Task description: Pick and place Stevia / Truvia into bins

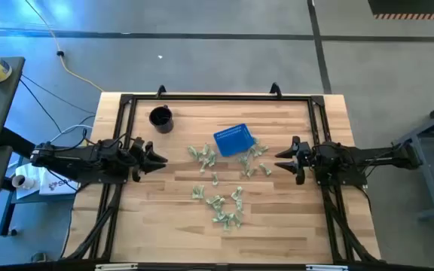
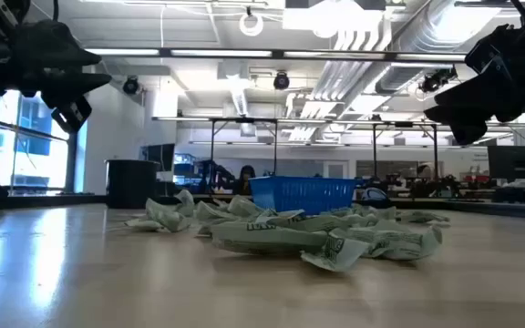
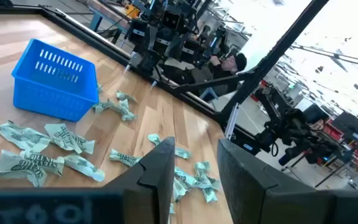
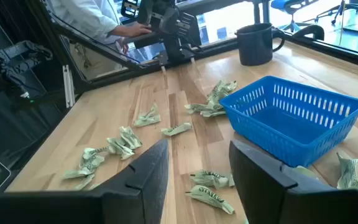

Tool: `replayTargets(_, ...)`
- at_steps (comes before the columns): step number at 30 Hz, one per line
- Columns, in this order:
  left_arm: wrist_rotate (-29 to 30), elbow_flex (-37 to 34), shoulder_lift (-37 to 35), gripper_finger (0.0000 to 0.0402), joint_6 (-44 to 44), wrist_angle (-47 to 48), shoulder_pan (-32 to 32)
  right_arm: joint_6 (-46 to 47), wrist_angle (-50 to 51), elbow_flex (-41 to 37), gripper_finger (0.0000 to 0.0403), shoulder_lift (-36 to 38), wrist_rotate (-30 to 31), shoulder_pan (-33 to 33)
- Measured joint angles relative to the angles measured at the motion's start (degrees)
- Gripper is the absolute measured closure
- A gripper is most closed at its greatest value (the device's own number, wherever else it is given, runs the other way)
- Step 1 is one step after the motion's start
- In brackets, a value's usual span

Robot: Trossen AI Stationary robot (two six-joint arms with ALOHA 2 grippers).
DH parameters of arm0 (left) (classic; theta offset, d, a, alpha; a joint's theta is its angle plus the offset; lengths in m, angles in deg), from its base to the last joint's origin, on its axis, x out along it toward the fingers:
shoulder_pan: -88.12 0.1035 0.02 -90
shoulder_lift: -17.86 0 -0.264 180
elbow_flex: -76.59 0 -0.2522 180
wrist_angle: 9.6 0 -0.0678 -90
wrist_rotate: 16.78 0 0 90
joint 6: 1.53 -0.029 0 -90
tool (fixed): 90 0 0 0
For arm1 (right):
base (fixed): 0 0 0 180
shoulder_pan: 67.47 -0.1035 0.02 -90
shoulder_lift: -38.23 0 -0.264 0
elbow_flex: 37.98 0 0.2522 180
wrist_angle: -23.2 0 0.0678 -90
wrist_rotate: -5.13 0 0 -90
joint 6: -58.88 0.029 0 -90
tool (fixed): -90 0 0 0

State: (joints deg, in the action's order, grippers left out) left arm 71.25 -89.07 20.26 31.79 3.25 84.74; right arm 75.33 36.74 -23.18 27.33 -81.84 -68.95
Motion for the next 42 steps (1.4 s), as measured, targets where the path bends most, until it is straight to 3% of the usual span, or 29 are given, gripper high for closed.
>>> replayTargets(42,0.0,0.0,0.0,0.0245,0.0,0.0,0.0,0.0,0.0,0.0,0.0246,0.0,0.0,0.0)
